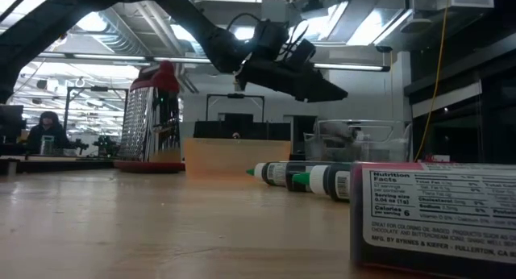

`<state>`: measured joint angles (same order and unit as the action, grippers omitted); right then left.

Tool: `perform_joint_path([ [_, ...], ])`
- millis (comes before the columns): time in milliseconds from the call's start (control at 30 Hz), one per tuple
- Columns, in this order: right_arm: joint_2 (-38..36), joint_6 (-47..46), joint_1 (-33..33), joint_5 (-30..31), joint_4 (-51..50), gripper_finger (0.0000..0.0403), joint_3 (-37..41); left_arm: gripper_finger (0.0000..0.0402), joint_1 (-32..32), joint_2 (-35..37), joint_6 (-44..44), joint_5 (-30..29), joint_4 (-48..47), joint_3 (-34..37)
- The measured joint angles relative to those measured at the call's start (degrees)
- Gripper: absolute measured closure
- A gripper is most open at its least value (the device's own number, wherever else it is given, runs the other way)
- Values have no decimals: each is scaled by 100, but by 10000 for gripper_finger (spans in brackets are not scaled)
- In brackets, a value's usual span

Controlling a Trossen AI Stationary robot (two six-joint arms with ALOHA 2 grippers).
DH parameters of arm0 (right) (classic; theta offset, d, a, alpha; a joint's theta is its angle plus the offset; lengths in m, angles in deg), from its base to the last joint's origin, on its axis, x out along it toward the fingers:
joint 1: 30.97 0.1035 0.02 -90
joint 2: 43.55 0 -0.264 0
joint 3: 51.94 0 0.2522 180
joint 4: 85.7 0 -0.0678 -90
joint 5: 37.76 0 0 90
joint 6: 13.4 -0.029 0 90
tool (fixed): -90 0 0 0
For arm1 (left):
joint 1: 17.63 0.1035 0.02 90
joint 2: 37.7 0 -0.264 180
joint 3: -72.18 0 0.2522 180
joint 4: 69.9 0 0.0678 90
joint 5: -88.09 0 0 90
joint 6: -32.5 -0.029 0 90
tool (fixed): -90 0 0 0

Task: Pick & Place Food Item
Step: Put the top green food coloring into the transparent bin

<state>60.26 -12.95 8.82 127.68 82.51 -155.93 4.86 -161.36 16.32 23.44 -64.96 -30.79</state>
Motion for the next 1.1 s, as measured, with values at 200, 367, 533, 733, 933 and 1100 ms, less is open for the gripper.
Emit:
perform_joint_path([
  [200,0,36,0,7,1,158,-1,160,-63,178,217,70,106,0],
  [367,0,112,4,61,-1,158,1,172,-34,718,478,440,4,0],
  [533,0,153,4,61,1,158,1,187,60,1521,482,620,-463,0],
  [733,0,153,4,61,0,158,-1,198,139,2697,84,616,-1643,0],
  [933,0,125,-39,12,1,158,-1,205,116,4079,-176,746,-3274,172],
  [1100,0,14,-116,-193,1,158,0,213,-522,5627,-68,258,-2782,1837],
])
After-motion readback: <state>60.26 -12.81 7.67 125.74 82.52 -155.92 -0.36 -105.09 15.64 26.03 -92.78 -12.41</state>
